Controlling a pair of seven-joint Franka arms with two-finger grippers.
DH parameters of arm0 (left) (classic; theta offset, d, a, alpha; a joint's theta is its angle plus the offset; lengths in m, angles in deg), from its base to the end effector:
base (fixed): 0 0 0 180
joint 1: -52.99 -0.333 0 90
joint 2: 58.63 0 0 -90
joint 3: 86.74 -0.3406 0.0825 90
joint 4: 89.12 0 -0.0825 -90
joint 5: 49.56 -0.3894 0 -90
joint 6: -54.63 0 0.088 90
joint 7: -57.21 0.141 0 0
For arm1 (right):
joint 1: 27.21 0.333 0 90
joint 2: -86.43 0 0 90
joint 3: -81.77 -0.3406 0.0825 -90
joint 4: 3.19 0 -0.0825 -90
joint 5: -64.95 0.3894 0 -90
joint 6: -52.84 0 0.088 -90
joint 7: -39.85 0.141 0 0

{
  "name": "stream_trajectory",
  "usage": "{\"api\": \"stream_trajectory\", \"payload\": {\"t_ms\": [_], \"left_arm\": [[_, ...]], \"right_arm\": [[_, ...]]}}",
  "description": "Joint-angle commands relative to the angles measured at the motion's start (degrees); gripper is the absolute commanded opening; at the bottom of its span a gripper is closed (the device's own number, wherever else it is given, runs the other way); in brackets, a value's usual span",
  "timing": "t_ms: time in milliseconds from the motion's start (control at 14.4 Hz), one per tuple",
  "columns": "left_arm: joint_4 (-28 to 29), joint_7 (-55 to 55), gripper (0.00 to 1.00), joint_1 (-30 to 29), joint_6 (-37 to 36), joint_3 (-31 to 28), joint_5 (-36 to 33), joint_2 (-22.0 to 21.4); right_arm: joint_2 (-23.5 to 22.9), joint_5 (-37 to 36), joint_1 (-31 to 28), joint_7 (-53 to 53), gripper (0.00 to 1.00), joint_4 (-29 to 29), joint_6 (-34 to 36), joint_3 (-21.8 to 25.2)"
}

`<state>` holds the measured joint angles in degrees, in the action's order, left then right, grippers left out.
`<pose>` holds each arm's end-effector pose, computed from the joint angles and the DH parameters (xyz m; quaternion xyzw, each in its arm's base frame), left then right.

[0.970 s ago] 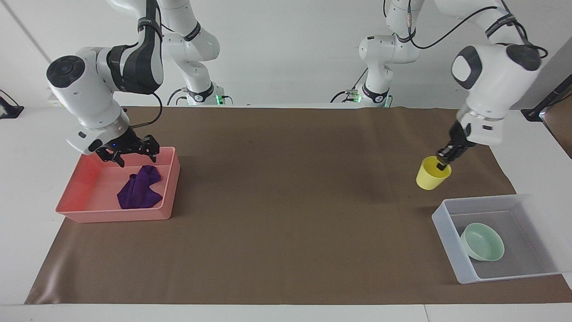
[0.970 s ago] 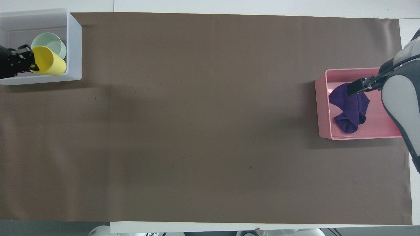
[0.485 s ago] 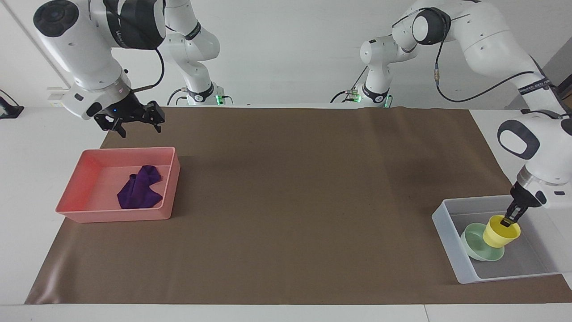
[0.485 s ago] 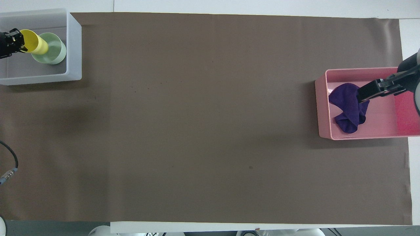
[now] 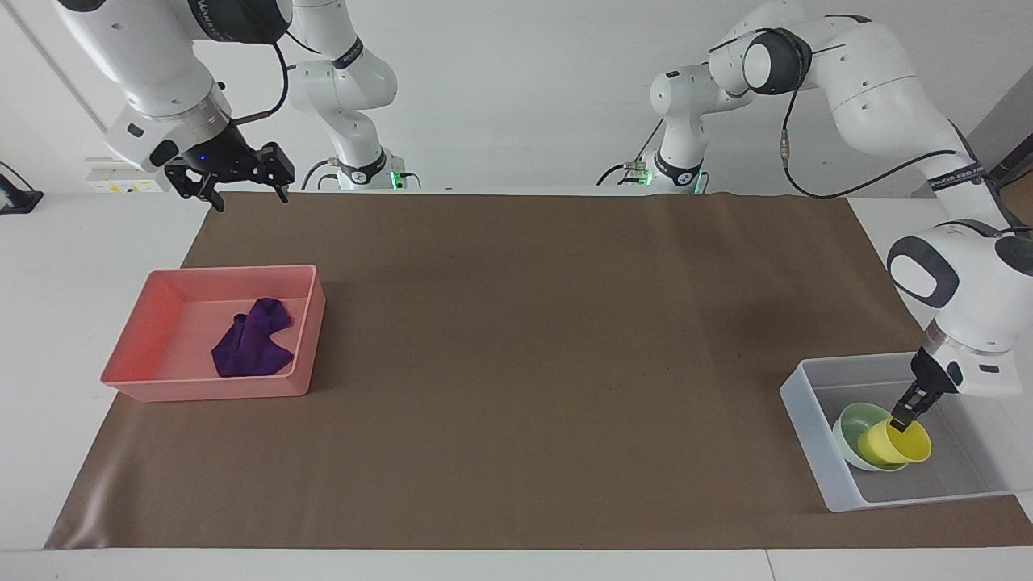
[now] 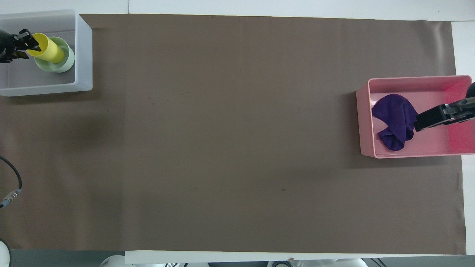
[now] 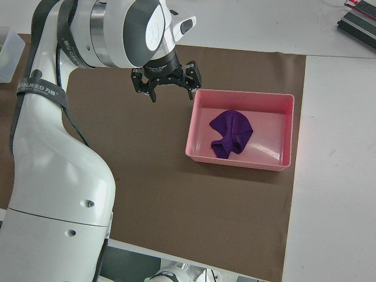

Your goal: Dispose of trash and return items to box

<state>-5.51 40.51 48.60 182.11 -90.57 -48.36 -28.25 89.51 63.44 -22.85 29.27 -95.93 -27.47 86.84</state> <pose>0.7448 0.0976 0.3863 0.9699 0.2131 0.1182 0.0015 0.5169 -0.0117 0.6088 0.9930 0.0848 -0.0823 0.0027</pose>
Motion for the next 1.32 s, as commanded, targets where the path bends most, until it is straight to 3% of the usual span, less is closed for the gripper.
{"api": "stream_trajectory", "payload": {"t_ms": [0,277,416,554,693,901,970,1248], "left_arm": [[5.6,5.0,1.00,1.1,-11.0,-0.3,-3.1,-9.5],[28.6,10.2,1.00,6.1,-12.6,0.0,-7.3,-30.1],[31.0,10.5,1.00,8.3,-17.2,0.4,-7.6,-35.2],[23.8,13.6,1.00,11.4,-25.0,0.5,-7.7,-34.3],[11.0,17.9,1.00,11.9,-36.3,0.8,-6.9,-28.9],[-3.5,18.2,1.00,11.2,-45.7,0.7,-3.7,-21.6],[-5.9,18.4,1.00,11.2,-46.7,0.6,-3.7,-20.3],[-5.2,19.9,1.00,11.2,-44.3,0.1,-3.8,-20.6]], "right_arm": [[1.0,-0.1,-0.1,0.6,0.99,-1.5,-0.8,-0.2],[1.0,0.0,-0.1,0.4,0.99,-1.5,-0.5,-0.2],[1.0,0.0,-0.1,0.5,0.99,-1.5,-0.5,-0.2],[1.0,0.0,-0.3,0.5,0.99,-1.5,-0.5,-0.1],[1.0,0.0,-0.3,0.5,0.99,-1.5,-0.4,-0.1],[1.0,0.0,-0.3,0.5,0.99,-1.5,-0.3,-0.1],[1.0,0.0,-0.3,0.5,0.99,-1.5,-0.3,-0.1],[1.0,0.0,-0.3,0.5,0.99,-1.5,-0.3,-0.1]]}}
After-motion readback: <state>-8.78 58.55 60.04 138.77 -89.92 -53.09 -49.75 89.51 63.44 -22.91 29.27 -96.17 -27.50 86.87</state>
